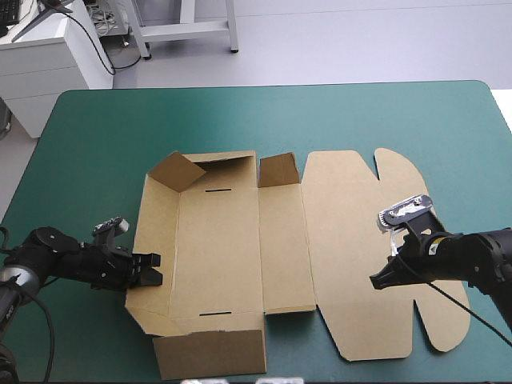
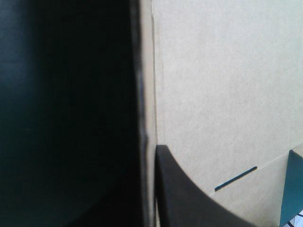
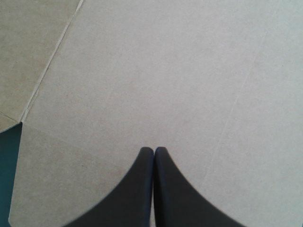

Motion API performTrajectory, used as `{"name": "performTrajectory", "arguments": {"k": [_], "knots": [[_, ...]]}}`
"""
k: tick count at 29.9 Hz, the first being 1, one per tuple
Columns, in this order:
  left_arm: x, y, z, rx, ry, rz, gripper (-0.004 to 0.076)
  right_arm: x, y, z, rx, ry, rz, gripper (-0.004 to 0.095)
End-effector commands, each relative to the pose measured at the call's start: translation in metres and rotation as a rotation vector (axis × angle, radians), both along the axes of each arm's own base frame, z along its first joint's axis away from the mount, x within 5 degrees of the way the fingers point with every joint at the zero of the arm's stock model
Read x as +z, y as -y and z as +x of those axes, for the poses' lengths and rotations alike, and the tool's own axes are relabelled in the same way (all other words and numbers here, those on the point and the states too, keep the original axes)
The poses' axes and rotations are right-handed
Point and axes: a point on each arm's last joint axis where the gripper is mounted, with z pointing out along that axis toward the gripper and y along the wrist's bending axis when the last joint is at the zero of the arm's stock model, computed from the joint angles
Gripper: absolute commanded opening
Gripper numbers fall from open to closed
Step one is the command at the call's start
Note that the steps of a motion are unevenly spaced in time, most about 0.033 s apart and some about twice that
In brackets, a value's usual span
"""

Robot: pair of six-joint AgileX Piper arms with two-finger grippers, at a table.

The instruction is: Fold the box

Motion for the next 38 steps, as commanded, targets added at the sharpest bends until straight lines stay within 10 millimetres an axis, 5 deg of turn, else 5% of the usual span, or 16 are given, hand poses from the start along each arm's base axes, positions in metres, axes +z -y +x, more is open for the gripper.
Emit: {"name": "performTrajectory", "arguments": {"k": [1, 8, 20, 27, 38], "knots": [[0.008, 0.000, 0.003, -0.007, 0.054, 0.018, -0.0008, 0.013, 0.001, 0.003, -0.008, 0.085, 0.020, -0.0019], [0.025, -0.001, 0.010, -0.092, 0.112, 0.020, -0.0008, 0.028, 0.004, 0.005, -0.007, 0.136, -0.026, -0.0019], [0.097, -0.003, 0.058, -0.163, 0.478, 0.287, -0.0008, 0.088, 0.011, -0.025, -0.016, 0.397, 0.031, -0.0019], [0.140, 0.029, 0.077, -0.315, 0.722, 0.498, -0.0008, 0.103, 0.017, -0.053, -0.050, 0.488, 0.083, -0.0019], [0.145, 0.087, 0.083, -0.615, 0.952, 0.845, -0.0008, 0.106, 0.022, -0.077, -0.054, 0.493, 0.094, -0.0019]]}}
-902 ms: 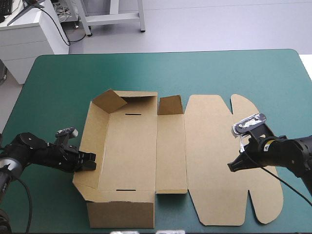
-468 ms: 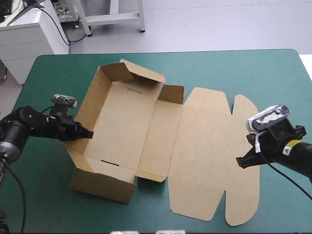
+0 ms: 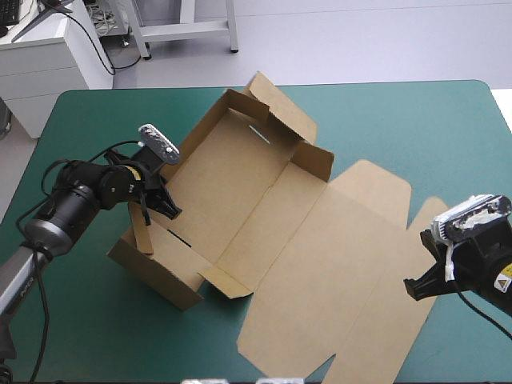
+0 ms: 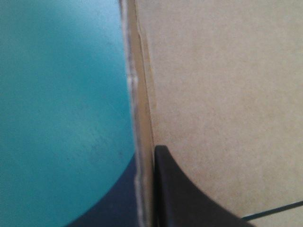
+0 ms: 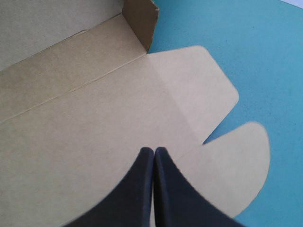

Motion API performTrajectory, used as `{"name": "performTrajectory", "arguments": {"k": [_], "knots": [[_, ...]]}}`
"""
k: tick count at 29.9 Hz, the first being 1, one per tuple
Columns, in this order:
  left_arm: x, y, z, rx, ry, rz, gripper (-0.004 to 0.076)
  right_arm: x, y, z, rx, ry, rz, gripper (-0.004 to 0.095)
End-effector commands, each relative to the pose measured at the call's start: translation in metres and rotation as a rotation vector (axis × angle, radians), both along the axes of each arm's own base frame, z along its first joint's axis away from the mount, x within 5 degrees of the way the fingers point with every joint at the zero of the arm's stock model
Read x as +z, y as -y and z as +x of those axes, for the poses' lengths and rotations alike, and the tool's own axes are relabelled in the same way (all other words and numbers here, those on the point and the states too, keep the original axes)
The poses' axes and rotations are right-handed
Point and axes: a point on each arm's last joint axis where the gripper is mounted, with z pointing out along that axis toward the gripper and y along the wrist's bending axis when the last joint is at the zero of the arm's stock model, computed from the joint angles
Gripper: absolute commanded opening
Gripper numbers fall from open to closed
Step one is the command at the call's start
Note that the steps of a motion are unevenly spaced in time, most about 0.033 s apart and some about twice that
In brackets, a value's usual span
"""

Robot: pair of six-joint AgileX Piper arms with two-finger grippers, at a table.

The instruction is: Fold the box

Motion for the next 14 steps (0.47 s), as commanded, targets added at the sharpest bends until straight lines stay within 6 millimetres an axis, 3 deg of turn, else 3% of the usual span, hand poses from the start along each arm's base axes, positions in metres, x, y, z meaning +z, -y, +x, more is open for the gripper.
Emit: {"name": "performTrajectory", "arguments": {"k": [1, 14], "knots": [[0.028, 0.017, -0.001, -0.077, 0.219, 0.099, -0.0008, 0.012, 0.002, -0.002, -0.013, 0.057, 0.016, -0.0019], [0.033, 0.084, -0.027, -0.361, 0.395, 0.333, -0.0008, 0.008, 0.002, -0.005, -0.009, 0.012, 0.003, -0.0019]]}}
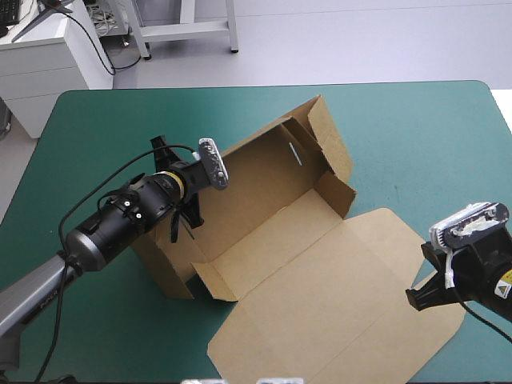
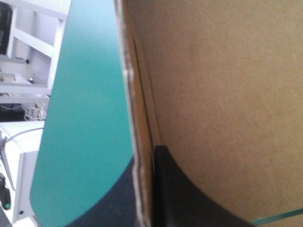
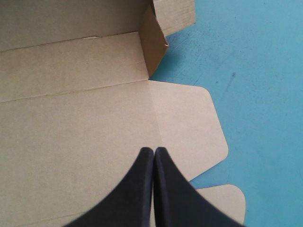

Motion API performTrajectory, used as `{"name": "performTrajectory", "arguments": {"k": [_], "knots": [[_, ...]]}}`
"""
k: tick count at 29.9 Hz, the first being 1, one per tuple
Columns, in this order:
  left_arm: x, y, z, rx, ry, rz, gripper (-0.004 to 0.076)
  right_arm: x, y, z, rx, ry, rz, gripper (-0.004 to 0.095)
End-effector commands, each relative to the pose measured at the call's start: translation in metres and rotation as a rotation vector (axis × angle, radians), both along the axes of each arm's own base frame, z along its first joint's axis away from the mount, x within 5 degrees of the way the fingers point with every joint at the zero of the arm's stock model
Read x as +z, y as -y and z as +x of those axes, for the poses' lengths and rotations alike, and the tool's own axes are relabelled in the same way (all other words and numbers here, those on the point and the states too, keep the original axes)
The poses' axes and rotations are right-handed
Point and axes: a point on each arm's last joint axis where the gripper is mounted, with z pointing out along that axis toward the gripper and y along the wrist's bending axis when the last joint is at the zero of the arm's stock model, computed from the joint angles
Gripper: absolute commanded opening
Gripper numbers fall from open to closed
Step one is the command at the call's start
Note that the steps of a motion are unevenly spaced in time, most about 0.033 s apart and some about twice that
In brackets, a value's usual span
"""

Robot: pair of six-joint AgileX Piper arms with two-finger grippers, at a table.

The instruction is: Fold the box

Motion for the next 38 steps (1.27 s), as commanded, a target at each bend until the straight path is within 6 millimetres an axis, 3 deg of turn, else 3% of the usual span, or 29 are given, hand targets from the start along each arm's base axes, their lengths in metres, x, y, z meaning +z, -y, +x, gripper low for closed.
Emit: {"name": "performTrajectory", "arguments": {"k": [1, 8, 12, 24, 32, 35, 38], "knots": [[0.029, 0.017, -0.010, -0.104, 0.179, 0.003, -0.0008, 0.013, 0.001, 0.000, -0.015, 0.077, 0.016, -0.0019], [0.042, 0.041, -0.021, -0.268, 0.377, 0.140, -0.0008, 0.010, 0.007, 0.000, -0.061, 0.047, -0.028, -0.0019], [0.043, 0.045, -0.022, -0.296, 0.400, 0.128, -0.0008, 0.009, 0.009, 0.000, -0.090, 0.042, -0.030, -0.0019], [0.007, 0.041, -0.026, -0.258, 0.331, 0.132, -0.0008, 0.011, 0.010, 0.002, -0.132, 0.064, 0.005, -0.0019], [-0.003, 0.062, -0.051, -0.313, 0.346, 0.137, -0.0008, 0.014, 0.008, 0.004, -0.133, 0.085, 0.046, -0.0011], [-0.003, 0.061, -0.053, -0.267, 0.343, 0.136, -0.0008, 0.014, 0.008, 0.004, -0.146, 0.085, 0.066, 0.0061], [-0.003, 0.059, -0.052, -0.231, 0.337, 0.130, -0.0008, 0.016, 0.008, 0.005, -0.147, 0.099, 0.071, 0.0246]]}}
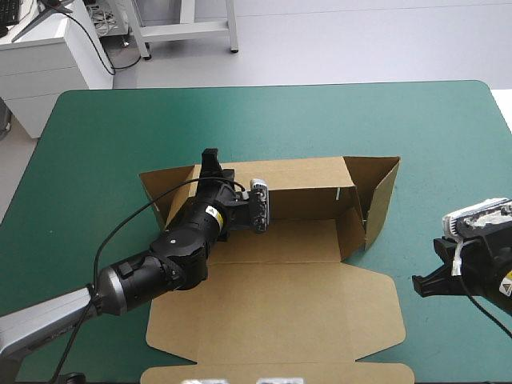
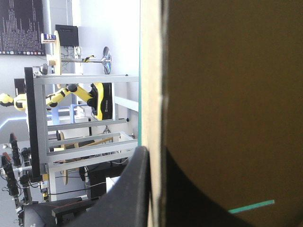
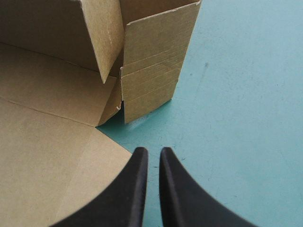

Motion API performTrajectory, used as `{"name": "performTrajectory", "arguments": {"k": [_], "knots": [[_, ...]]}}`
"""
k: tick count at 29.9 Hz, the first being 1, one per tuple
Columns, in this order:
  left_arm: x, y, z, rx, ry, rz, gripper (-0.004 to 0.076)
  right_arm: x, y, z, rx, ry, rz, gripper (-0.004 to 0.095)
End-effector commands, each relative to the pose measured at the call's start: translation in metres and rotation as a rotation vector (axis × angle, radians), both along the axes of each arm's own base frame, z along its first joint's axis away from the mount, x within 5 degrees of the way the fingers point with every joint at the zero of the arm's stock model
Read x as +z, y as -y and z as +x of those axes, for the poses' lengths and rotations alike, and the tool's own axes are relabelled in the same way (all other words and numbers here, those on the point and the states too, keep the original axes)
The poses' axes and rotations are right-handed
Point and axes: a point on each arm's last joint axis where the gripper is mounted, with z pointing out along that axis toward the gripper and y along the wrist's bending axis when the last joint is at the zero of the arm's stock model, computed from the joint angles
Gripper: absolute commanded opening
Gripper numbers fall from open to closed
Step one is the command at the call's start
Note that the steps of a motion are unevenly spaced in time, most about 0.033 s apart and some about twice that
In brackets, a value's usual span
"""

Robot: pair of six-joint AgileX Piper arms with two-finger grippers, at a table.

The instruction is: Fold the box

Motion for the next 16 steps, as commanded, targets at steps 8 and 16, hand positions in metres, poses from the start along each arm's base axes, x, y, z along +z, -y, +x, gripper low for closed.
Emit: {"name": "performTrajectory", "arguments": {"k": [8, 16], "knots": [[0.013, -0.001, -0.004, 0.007, 0.015, -0.070, -0.0008, 0.026, 0.000, 0.004, -0.050, 0.167, 0.105, 0.0888], [0.013, 0.001, -0.005, -0.004, 0.014, -0.075, -0.0008, 0.059, -0.002, 0.025, -0.068, 0.223, 0.098, 0.0887]]}}
